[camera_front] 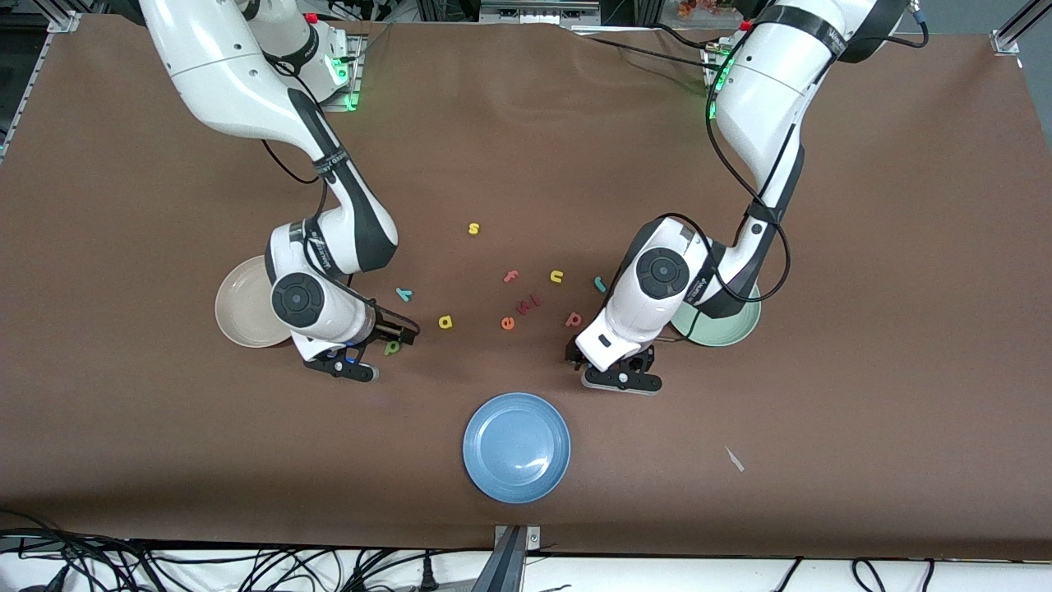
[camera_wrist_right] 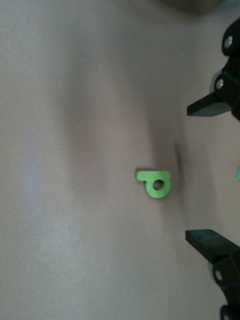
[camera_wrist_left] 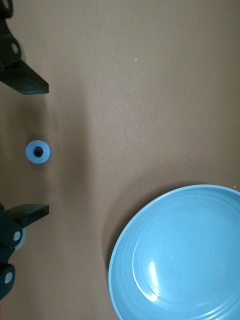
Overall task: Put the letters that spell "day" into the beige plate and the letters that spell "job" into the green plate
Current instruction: 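Move both grippers down toward the scattered foam letters, then grasp green d with the right gripper while the left gripper grasps blue o, then drop d on the white plate while the left gripper drops o on green plate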
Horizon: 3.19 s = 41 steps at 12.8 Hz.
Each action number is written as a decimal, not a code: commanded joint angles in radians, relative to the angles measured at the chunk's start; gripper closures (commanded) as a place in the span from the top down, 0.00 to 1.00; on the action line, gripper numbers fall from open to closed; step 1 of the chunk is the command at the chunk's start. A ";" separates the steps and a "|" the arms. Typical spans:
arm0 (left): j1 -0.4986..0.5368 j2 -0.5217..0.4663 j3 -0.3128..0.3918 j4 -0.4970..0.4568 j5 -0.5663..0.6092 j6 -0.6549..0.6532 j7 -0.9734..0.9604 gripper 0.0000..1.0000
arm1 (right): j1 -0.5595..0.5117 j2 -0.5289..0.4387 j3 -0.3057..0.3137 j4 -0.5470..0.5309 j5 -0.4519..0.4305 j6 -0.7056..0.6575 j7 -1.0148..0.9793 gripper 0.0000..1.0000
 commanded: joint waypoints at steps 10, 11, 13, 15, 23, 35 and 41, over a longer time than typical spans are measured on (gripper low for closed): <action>-0.038 0.051 0.020 0.004 0.026 0.001 -0.073 0.74 | 0.000 0.097 0.001 0.076 -0.001 0.074 0.011 0.61; -0.038 0.056 0.018 0.003 0.043 0.014 -0.073 0.74 | 0.000 0.099 0.001 0.076 0.001 0.075 0.011 0.45; -0.037 0.062 0.018 0.004 0.099 0.028 -0.074 0.71 | 0.002 0.106 0.001 0.076 0.002 0.082 0.014 0.29; -0.038 0.065 0.018 0.006 0.106 0.028 -0.074 0.67 | 0.000 0.112 0.001 0.076 0.002 0.082 0.015 0.19; -0.038 0.075 0.018 0.004 0.107 0.028 -0.076 0.48 | -0.033 0.056 -0.036 0.211 -0.004 -0.162 -0.159 0.00; -0.006 -0.030 0.018 0.003 0.107 -0.178 -0.073 0.00 | -0.040 -0.286 -0.269 -0.336 0.015 -0.061 -0.698 0.00; 0.003 -0.163 0.020 -0.019 0.110 -0.519 -0.058 0.00 | -0.040 -0.362 -0.295 -0.522 0.018 0.157 -0.805 0.08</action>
